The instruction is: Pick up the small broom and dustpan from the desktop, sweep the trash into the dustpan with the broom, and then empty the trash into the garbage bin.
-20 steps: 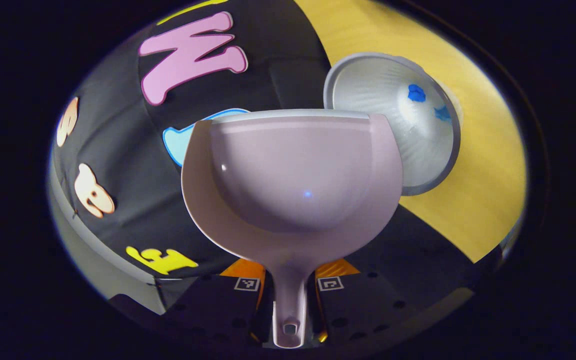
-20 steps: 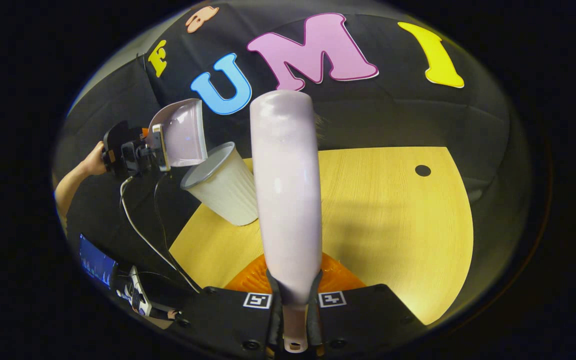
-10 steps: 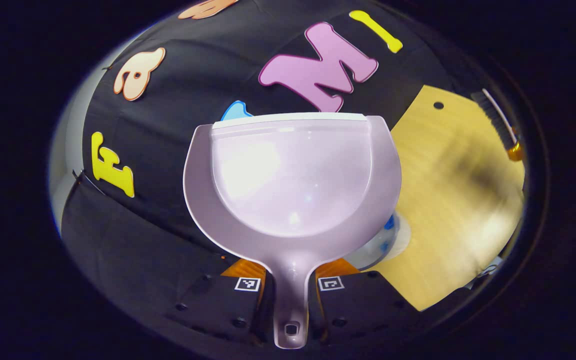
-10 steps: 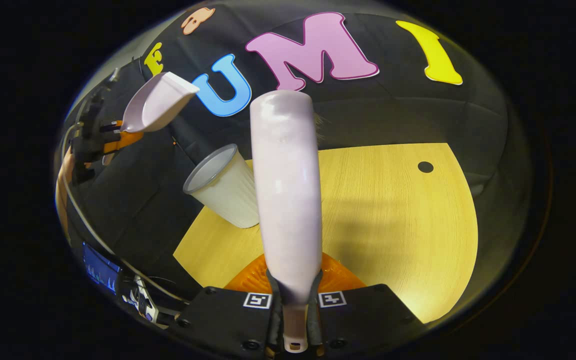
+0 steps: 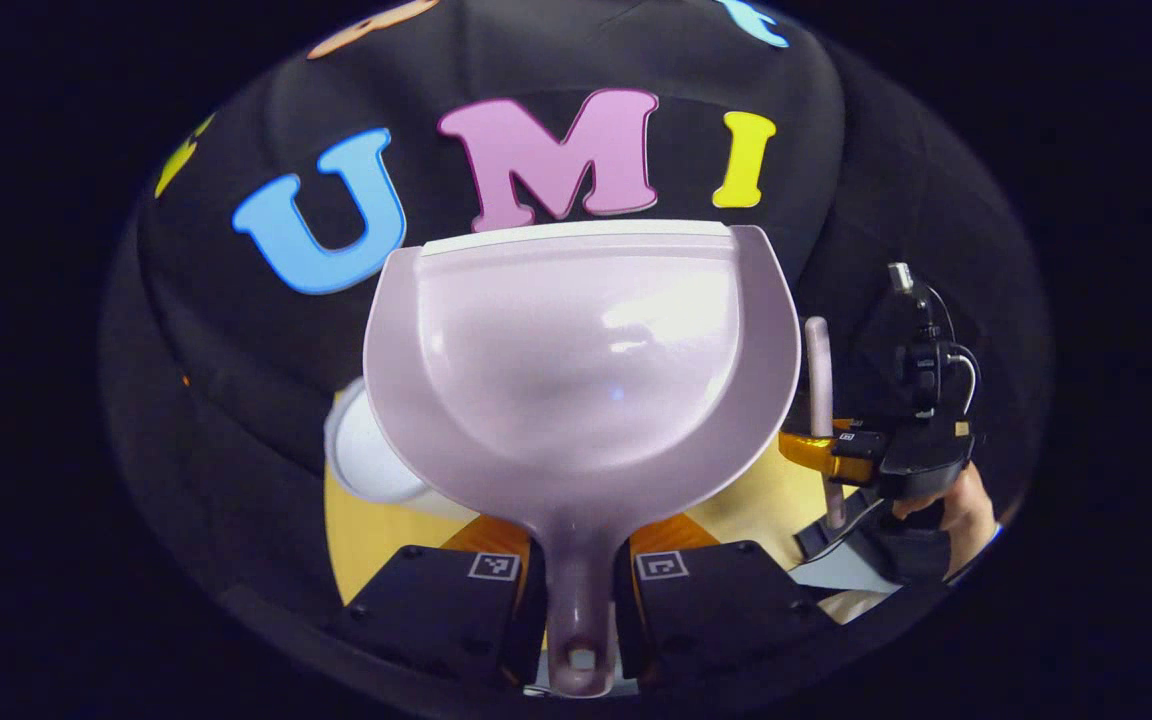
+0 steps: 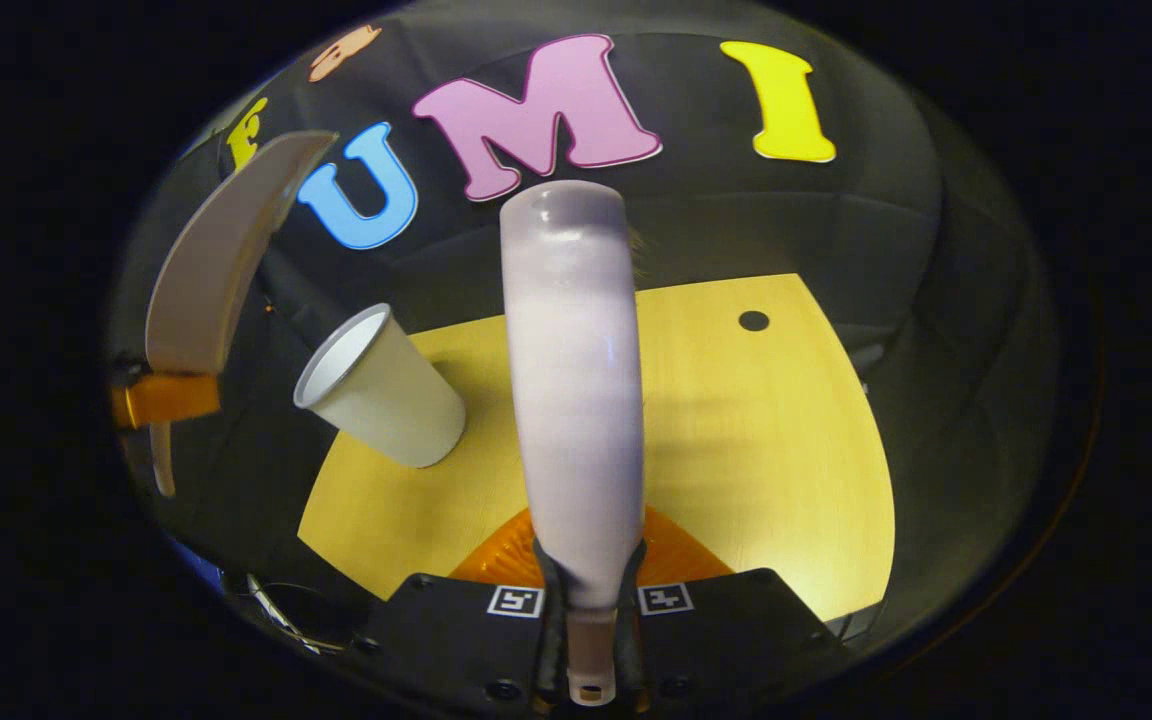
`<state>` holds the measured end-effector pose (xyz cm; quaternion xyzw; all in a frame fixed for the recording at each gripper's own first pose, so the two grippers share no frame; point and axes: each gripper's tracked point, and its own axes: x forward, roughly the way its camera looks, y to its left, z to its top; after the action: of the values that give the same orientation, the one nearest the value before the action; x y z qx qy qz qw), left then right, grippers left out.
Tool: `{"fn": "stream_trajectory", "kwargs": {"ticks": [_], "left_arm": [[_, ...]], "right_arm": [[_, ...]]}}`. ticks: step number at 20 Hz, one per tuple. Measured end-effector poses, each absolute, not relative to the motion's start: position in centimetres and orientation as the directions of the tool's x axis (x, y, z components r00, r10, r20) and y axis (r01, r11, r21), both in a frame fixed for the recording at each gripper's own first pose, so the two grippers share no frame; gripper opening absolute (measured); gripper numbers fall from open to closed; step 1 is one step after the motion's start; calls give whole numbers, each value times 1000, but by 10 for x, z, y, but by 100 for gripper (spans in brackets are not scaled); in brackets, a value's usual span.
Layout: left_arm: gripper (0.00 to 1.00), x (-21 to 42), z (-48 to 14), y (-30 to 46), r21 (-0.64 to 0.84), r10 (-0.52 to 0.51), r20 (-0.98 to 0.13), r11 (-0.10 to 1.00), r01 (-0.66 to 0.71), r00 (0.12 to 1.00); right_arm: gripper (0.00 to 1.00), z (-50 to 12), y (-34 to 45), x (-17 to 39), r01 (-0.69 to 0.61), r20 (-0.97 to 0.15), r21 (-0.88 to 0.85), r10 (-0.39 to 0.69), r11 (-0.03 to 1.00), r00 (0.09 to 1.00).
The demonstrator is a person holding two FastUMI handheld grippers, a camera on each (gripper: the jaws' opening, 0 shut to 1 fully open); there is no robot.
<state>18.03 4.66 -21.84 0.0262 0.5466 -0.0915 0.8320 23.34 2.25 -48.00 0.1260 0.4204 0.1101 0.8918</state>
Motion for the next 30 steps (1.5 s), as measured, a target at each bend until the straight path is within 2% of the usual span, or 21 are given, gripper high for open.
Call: {"fn": "stream_trajectory", "kwargs": {"ticks": [3,7,10,16,19,23,27,30], "left_arm": [[26,176,-285,21,-82,-124,-946,985,150,300],[26,150,-360,0,-95,-106,-983,993,75,153],[26,141,-390,9,-74,-77,-996,996,54,48],[26,157,-403,15,-38,-39,-996,999,-22,-80],[27,163,-389,11,-32,-36,-992,999,-32,-120],[27,166,-388,13,-12,-14,-991,1000,-20,-136],[28,161,-390,12,-5,-5,-989,1000,2,-150],[29,158,-391,11,-18,-17,-985,1000,4,-173]], "right_arm": [[19,-501,24,214,-71,-776,277,266,958,572],[19,-546,22,191,-34,-867,218,210,975,452],[19,-592,34,177,8,-929,219,206,976,307],[20,-656,39,170,30,-990,126,124,992,64],[21,-652,40,172,4,-994,105,105,994,-41],[21,-637,33,178,8,-995,66,66,998,-73],[26,-610,28,181,4,-993,66,67,998,-99],[28,-615,30,180,5,-992,62,62,998,-111]]}}
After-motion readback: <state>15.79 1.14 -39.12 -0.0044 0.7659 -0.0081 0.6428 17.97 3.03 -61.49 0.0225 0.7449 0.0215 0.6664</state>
